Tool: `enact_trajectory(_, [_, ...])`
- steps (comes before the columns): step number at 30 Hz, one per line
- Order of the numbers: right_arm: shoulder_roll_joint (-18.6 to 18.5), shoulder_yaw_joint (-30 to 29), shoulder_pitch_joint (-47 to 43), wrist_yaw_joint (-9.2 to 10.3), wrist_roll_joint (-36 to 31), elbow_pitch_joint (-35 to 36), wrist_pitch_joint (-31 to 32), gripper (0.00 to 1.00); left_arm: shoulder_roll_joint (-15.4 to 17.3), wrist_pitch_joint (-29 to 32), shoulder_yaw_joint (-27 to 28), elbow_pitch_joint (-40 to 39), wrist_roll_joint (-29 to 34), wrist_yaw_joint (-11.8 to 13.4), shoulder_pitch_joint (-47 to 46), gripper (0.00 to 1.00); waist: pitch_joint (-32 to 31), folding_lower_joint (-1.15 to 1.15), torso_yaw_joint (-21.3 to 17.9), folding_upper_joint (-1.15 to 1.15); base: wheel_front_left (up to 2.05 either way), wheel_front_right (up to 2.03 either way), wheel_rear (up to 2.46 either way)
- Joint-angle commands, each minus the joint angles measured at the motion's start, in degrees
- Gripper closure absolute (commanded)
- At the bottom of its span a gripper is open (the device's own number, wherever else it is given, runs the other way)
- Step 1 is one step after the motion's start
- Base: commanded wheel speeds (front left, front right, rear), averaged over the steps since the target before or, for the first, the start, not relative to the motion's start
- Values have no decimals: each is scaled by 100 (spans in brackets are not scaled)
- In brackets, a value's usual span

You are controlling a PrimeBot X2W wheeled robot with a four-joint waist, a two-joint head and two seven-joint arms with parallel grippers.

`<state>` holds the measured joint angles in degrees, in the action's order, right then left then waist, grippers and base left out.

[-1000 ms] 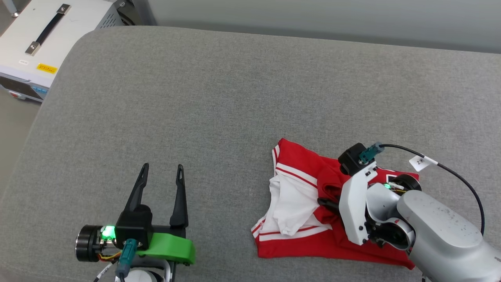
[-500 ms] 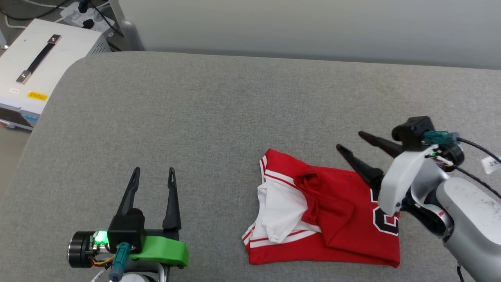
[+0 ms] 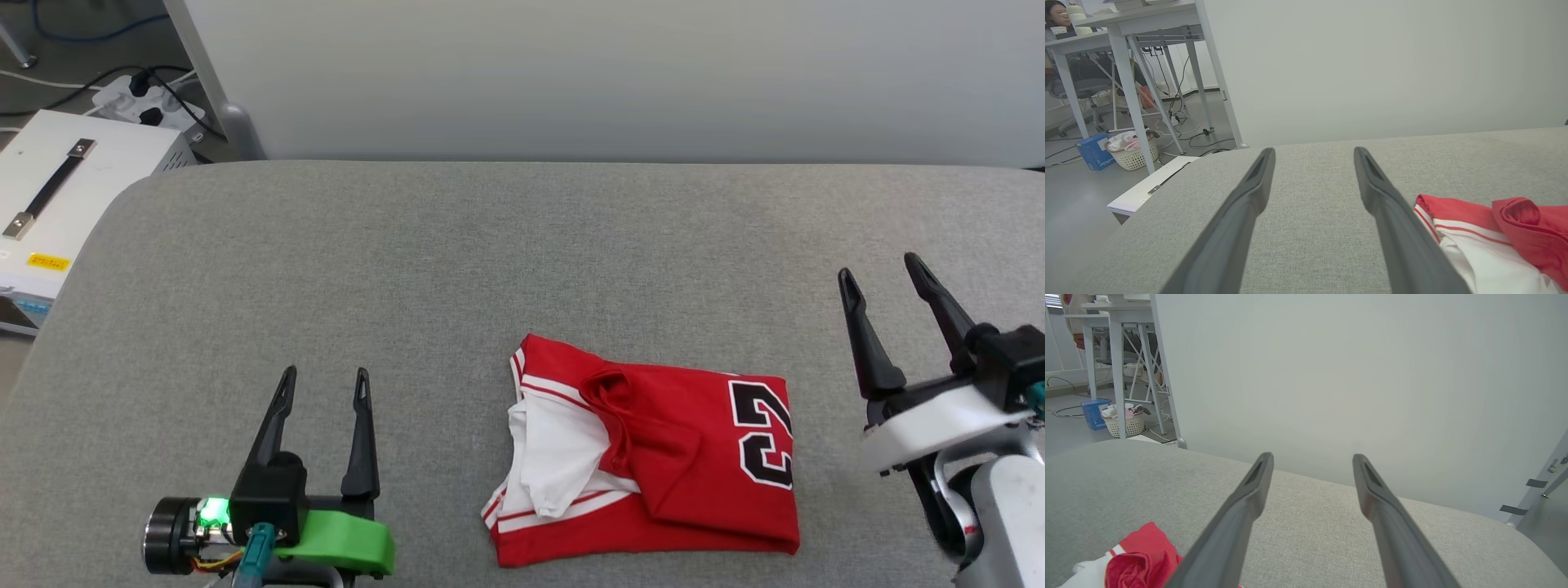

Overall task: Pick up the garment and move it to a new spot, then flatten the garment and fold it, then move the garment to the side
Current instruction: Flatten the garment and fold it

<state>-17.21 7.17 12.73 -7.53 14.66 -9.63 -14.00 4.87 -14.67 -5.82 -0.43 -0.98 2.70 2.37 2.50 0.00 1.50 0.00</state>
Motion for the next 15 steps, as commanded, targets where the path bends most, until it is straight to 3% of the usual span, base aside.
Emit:
enact_trajectory(1, [146, -151, -197, 4, -172, 142, -63, 0, 25, -33, -5, -9, 26, -25, 79, 0, -32, 0, -26, 0, 0, 0, 0])
enact_trajectory(8, [882, -871, -1088, 4, -549, 803, -97, 0, 26, -33, -18, -47, -17, -51, 160, 0, -102, 0, -34, 0, 0, 0, 0])
enact_trajectory(15, [1255, -907, -1840, 4, -663, 1120, -99, 0, 10, -33, -39, -6, -79, -121, 268, 0, -167, 0, 7, 0, 0, 0, 0])
